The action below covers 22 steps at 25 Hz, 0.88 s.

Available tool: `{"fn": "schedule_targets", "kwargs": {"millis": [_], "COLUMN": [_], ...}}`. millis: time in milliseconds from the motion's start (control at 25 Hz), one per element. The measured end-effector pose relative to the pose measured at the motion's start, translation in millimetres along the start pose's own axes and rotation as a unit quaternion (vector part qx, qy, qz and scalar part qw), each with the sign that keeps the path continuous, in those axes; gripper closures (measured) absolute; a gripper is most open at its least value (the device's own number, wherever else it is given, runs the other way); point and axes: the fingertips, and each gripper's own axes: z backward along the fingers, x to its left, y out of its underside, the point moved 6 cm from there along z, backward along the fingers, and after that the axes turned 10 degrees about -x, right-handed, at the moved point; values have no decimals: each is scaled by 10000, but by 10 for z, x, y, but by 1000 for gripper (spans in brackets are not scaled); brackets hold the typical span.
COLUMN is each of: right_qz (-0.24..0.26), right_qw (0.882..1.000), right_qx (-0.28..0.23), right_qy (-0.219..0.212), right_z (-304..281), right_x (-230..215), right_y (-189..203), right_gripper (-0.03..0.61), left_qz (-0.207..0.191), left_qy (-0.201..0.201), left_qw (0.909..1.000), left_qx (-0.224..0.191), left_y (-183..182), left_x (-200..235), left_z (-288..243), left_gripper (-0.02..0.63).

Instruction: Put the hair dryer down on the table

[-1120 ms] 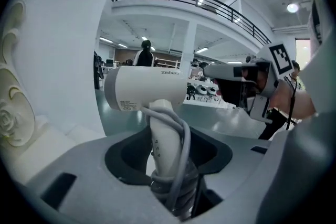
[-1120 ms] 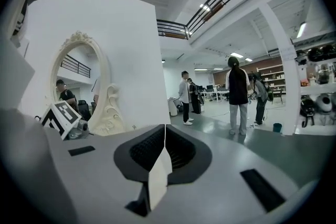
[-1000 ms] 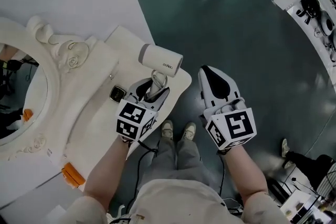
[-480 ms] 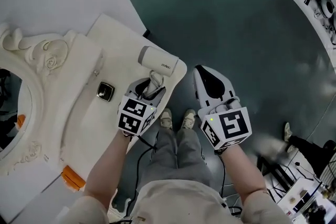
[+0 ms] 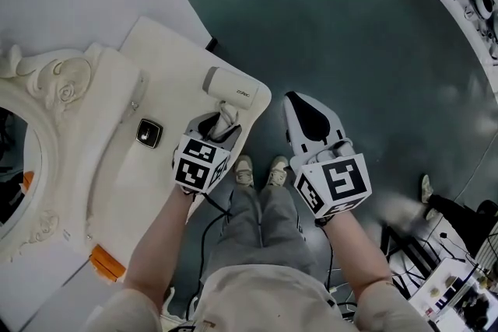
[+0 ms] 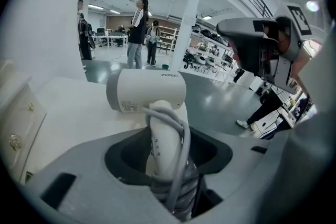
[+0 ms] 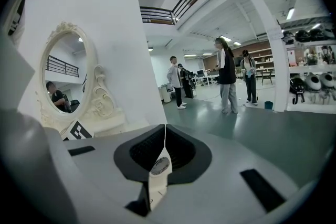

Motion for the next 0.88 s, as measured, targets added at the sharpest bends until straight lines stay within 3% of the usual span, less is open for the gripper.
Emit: {"fn": "schedule_targets", "kwargs": {"millis": [520,880], "right_qz": [-118,-86], "right_qw": [9998,9996], "right_qx": [156,212], "right_qy": [-77,-166], "right_z": [69,170], "right_x": [139,296], "right_y": [118,87], "right_gripper": [557,557], "left_qz": [-6,-93], "left_qy": [-82,-511], "left_qw": [9997,9986], "left_qx": [229,-132], "left_y": [5,-116], "left_x": [-5,-82], "left_z": [-35,110], "left_gripper": [382,365]}}
